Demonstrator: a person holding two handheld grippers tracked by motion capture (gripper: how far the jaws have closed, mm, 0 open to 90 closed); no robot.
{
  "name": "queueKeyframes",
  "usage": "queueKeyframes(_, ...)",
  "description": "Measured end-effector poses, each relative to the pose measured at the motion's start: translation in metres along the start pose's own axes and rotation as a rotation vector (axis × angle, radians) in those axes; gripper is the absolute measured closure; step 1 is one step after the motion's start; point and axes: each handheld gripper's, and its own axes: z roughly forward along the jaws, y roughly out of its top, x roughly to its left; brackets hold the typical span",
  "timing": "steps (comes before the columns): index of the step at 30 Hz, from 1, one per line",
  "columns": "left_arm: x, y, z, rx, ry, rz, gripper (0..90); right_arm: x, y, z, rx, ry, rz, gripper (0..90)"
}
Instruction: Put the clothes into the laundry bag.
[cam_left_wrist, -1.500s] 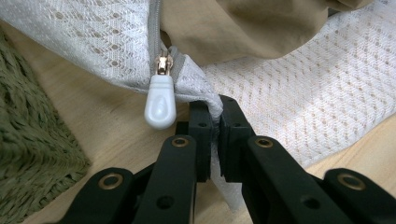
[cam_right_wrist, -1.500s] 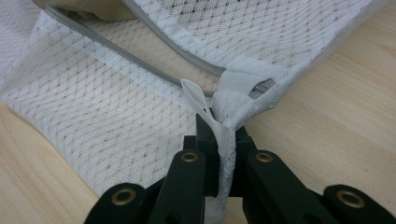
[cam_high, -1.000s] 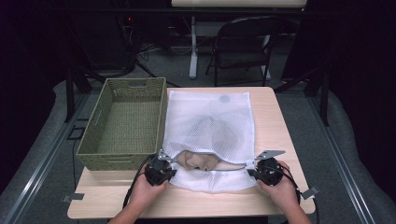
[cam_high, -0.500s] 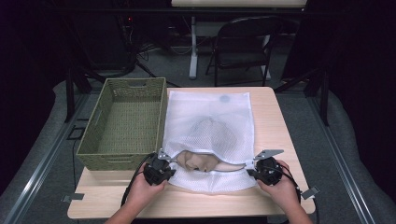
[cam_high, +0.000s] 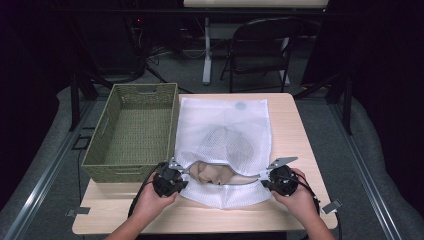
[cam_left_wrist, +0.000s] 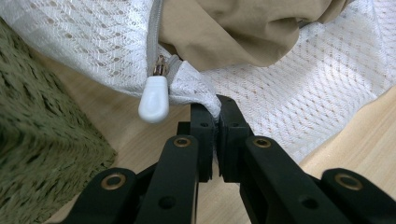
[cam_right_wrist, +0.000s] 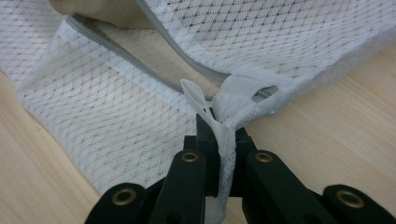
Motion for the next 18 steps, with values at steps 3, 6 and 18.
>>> queueKeyframes(3,0.001,0.003,-0.002,-0.002,-0.011,0.003,86.8,0.0,0.0,-0.001,-0.002,0.003,0.0,88.0)
queueKeyframes(6,0.002,0.006,-0.004,0.005,-0.022,-0.002,86.9,-0.001,0.002,-0.002,-0.005,0.01,0.004,88.0)
queueKeyframes(18,0.005,0.022,-0.01,0.083,-0.036,0.026,86.8,-0.004,0.009,-0.004,0.038,0.052,-0.038,88.0)
